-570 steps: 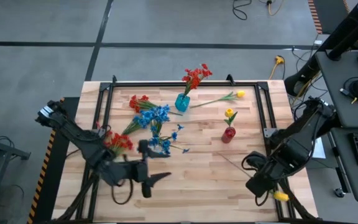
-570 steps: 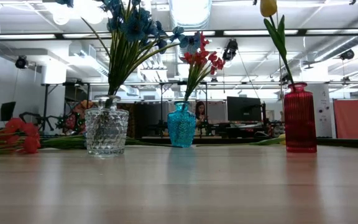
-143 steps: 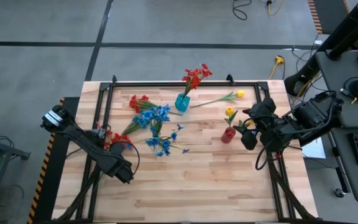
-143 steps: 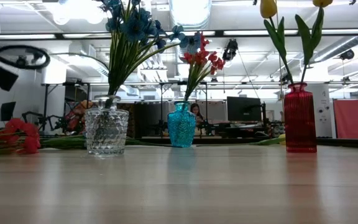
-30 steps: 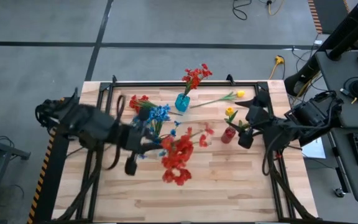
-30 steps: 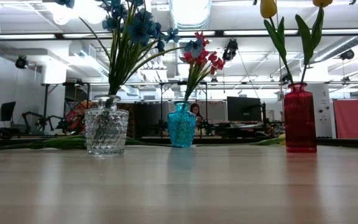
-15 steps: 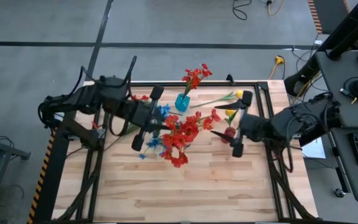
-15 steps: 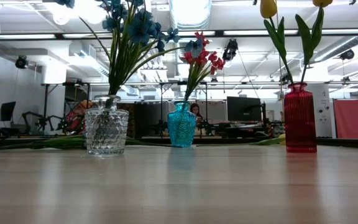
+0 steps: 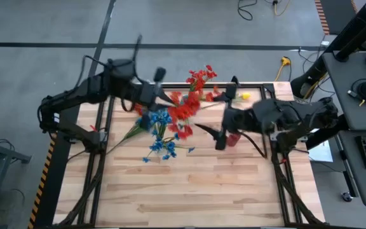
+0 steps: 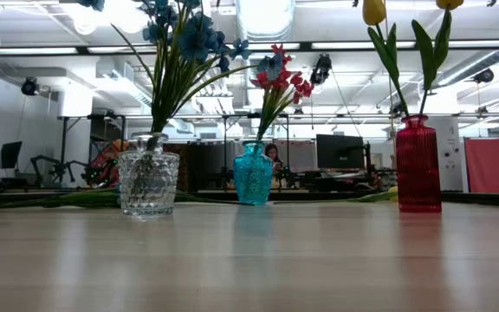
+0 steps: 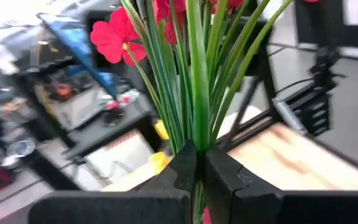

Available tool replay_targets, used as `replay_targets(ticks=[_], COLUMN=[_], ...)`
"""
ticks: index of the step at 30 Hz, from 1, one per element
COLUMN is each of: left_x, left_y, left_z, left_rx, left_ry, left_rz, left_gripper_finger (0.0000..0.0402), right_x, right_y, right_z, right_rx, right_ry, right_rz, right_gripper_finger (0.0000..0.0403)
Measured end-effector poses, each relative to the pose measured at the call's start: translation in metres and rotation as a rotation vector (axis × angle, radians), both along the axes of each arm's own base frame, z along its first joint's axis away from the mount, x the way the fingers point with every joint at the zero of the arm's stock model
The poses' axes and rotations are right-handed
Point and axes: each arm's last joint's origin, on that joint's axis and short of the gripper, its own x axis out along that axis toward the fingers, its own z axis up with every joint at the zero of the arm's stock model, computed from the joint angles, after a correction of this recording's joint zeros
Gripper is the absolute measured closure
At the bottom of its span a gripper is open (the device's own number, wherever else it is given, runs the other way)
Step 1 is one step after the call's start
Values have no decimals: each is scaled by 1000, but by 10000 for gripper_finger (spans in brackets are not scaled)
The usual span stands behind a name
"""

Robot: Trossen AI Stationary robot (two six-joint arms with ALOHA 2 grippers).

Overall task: Sort flowers into vase by color
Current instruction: Put the bottom red flowers into the blue vase

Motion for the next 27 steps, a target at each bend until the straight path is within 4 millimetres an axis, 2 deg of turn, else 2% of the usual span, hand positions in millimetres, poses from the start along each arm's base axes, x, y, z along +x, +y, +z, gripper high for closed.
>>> replay_targets(ticks=[6,11,20,24,27], left_x=[-32,-34,-31,-32,-35], left_y=[31,51,55,55,57], left_z=[11,-7,-29,-28,-23], left_rx=[-26,-91,-98,-99,-83], left_ry=[-59,-27,-69,-117,-145], left_rz=[-89,-74,-65,-57,54], left_gripper_finger=[402,402,401,401,401], right_x=[27,46,66,64,63], right_y=[-35,-55,-67,-71,-74], right_z=[3,-3,0,3,2], right_rx=[-37,17,56,56,7], right_ry=[14,54,-3,-15,3], right_rz=[-17,86,61,-16,-94], right_gripper_finger=[62,62,62,62,62])
